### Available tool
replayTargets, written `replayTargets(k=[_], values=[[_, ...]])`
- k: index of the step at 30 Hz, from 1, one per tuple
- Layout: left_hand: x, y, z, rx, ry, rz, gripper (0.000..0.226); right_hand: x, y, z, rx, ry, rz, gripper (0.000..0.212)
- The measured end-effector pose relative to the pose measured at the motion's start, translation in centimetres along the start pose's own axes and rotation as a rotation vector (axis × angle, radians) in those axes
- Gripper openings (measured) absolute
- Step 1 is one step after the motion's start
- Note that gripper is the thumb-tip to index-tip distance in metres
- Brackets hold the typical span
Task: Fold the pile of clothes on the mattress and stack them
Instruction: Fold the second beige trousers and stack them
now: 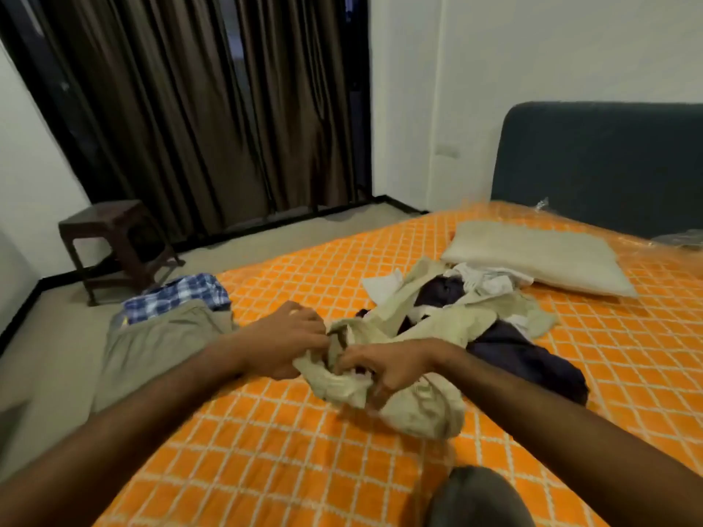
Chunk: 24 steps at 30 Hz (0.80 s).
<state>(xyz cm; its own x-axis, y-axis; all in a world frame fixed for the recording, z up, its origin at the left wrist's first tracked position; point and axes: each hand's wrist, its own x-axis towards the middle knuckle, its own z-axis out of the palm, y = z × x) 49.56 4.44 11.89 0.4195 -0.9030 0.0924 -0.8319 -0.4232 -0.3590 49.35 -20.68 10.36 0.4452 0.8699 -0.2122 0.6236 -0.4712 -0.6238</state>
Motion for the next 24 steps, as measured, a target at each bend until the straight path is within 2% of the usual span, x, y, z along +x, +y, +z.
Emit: replayTargets(k=[3, 6, 9, 12, 14, 17, 19, 22, 24], values=[[-5.4, 5.4, 5.3, 0.060, -0.309, 0.119, 0.029, 0.4, 2.7, 6.0, 0.027, -0.136, 0.187, 0.056], [-9.9, 8.9, 9.1, -0.024, -0.421, 0.028, 0.040, 0.2, 3.5, 8.7, 0.114, -0.186, 0.294, 0.046], [-11.3, 10.3, 10.0, -0.074, -0.439, -0.129, 0.031, -1.0, 3.0, 8.3, 0.384, -0.113, 0.357, 0.038], [-10.4, 10.9, 10.5, -0.091, -0.312, -0.158, 0.036, -1.6, 3.4, 7.8, 0.470, 0.091, 0.372, 0.034], [-9.1, 11.1, 11.2, -0.084, -0.287, -0.138, 0.048, -2.2, 2.9, 7.8, 0.702, 0.092, 0.341, 0.036], [-6.9, 12.3, 12.6, -0.035, -0.348, -0.103, 0.069, -3.3, 1.5, 9.2, 1.077, -0.274, 0.119, 0.047], [-6.2, 12.8, 13.3, -0.007, -0.444, -0.138, 0.067, -3.8, 0.6, 10.5, 1.173, -0.427, -0.005, 0.057], [-6.0, 11.9, 14.5, -0.013, -0.611, -0.310, 0.055, -4.7, 0.5, 10.1, 1.155, -0.476, -0.099, 0.065], [-6.8, 11.1, 14.8, -0.033, -0.633, -0.391, 0.040, -5.1, 1.3, 9.1, 1.077, -0.359, -0.019, 0.059]])
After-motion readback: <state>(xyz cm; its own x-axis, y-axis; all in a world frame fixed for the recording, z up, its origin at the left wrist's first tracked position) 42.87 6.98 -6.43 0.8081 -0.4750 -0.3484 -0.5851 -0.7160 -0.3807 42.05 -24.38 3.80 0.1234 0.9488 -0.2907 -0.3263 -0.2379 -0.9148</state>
